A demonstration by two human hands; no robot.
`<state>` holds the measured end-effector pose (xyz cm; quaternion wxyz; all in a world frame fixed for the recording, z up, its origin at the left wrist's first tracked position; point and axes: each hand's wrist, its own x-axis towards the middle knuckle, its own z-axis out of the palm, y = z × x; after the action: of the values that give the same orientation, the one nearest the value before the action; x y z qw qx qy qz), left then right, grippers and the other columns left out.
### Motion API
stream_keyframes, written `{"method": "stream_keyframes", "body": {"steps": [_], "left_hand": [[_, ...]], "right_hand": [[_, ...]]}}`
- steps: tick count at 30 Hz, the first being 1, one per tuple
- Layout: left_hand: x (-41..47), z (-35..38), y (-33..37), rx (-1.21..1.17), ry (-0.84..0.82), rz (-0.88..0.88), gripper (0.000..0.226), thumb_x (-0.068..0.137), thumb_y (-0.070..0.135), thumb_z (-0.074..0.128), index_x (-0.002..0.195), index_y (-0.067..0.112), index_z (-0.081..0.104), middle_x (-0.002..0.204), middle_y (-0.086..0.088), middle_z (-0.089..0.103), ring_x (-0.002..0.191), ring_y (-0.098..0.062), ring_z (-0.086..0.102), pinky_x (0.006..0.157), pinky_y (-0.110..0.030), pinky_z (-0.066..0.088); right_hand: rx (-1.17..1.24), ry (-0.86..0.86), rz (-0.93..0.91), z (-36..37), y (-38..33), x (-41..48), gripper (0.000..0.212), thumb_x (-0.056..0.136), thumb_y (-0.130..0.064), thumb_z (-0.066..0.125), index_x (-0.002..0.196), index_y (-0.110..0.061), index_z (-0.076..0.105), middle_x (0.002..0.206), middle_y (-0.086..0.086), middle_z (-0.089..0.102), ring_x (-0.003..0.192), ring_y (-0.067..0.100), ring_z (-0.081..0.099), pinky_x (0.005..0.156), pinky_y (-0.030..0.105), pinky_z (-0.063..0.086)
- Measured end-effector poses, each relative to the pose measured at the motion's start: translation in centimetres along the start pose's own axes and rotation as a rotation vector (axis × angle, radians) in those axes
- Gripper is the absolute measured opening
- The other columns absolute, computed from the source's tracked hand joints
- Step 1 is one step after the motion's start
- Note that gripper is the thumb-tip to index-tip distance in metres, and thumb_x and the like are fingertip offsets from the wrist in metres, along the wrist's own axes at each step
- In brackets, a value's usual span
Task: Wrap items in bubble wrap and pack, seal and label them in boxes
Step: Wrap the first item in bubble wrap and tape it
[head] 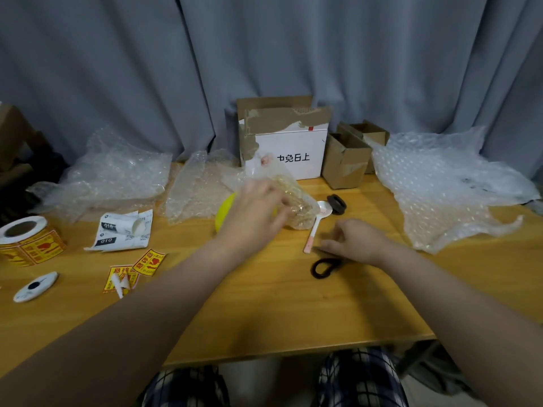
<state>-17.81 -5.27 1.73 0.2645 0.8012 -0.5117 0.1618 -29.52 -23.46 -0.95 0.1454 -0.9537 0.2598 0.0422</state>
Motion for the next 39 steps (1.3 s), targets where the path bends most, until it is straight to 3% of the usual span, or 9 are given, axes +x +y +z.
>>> {"method": "stream_keyframes", "body": {"steps": [5,10,14,20,25,28,31,35,39], "left_hand": [[-0.7,5.4,4.4,0.012,-0.564,-0.021,0.029,0.094,0.037,0.053,0.111,0.016,0.062,0.112,-0.005,0.055,0.099,-0.024,0.055,0.085,-0.042,0.049],[0.0,8.2,5.8,0.049,-0.706,-0.167,0.030,0.093,0.035,0.055,0.089,0.006,0.060,0.084,-0.009,0.054,0.074,-0.024,0.053,0.060,-0.035,0.045],[-0.4,7.4,6.1,-0.212,-0.839,-0.356,0.041,0.087,0.042,0.061,0.063,0.012,0.046,0.059,-0.002,0.038,0.055,-0.017,0.038,0.052,-0.030,0.028],[-0.8,4.6,7.4,-0.792,-0.490,-0.520,0.027,0.095,0.027,0.055,0.079,0.007,0.051,0.062,-0.003,0.051,0.046,-0.008,0.045,0.043,-0.016,0.039],[0.4,3.0,7.9,-1.015,-0.347,-0.485,0.015,0.095,0.017,0.055,0.100,0.004,0.053,0.080,-0.007,0.061,0.047,-0.006,0.060,0.051,-0.021,0.052],[1.1,2.1,6.8,-0.937,-0.377,-0.453,0.012,0.094,0.015,0.057,0.099,0.005,0.053,0.068,-0.003,0.063,0.053,-0.010,0.062,0.063,-0.032,0.054],[1.9,1.0,4.4,-0.717,-0.418,-0.352,0.011,0.090,0.021,0.063,0.086,0.013,0.058,0.075,-0.005,0.064,0.060,-0.011,0.064,0.060,-0.025,0.055],[4.2,0.1,0.4,-0.119,-0.207,-0.134,0.030,0.090,0.041,0.058,0.087,0.012,0.065,0.083,0.003,0.059,0.075,-0.011,0.054,0.069,-0.024,0.042],[7.5,0.3,-3.8,0.144,-0.187,-0.287,0.040,0.094,0.045,0.047,0.097,0.010,0.063,0.101,-0.010,0.061,0.095,-0.027,0.057,0.079,-0.035,0.046]], "right_hand": [[-0.091,-0.110,0.152,-0.6,1.7,-2.0,0.024,0.090,-0.030,0.058,0.104,-0.011,0.054,0.109,0.011,0.058,0.096,0.025,0.054,0.075,0.033,0.046],[-0.161,-0.124,0.226,0.4,2.7,-4.0,0.026,0.092,-0.012,0.054,0.116,-0.009,0.045,0.086,0.007,0.047,0.069,0.019,0.046,0.050,0.028,0.035],[-0.120,-0.044,0.203,0.9,3.4,-5.1,0.033,0.091,-0.016,0.060,0.120,-0.009,0.046,0.099,0.009,0.055,0.079,0.024,0.053,0.061,0.033,0.045],[0.382,0.333,0.132,0.5,3.5,-5.7,0.043,0.090,-0.010,0.060,0.132,-0.013,0.052,0.108,0.015,0.066,0.085,0.027,0.060,0.060,0.028,0.043],[1.175,0.127,0.084,-0.3,-0.3,-4.2,0.036,0.083,-0.033,0.060,0.117,-0.022,0.063,0.099,0.001,0.069,0.092,0.017,0.062,0.084,0.032,0.046],[1.281,0.060,0.047,-0.7,-1.6,-2.6,0.030,0.084,-0.031,0.062,0.112,-0.019,0.064,0.090,-0.001,0.066,0.080,0.015,0.057,0.073,0.027,0.043],[1.259,-0.017,-0.004,-1.2,-2.3,-1.1,0.025,0.089,-0.022,0.063,0.114,-0.020,0.061,0.078,-0.007,0.066,0.057,0.010,0.056,0.057,0.016,0.040],[1.154,0.145,0.054,-2.3,-3.2,2.3,0.041,0.081,-0.030,0.075,0.114,-0.018,0.054,0.100,0.005,0.065,0.085,0.016,0.060,0.063,0.025,0.039],[0.949,0.258,0.074,-3.4,-3.8,5.9,0.040,0.084,-0.034,0.071,0.102,-0.012,0.043,0.089,0.006,0.056,0.078,0.018,0.054,0.064,0.030,0.044]]}}
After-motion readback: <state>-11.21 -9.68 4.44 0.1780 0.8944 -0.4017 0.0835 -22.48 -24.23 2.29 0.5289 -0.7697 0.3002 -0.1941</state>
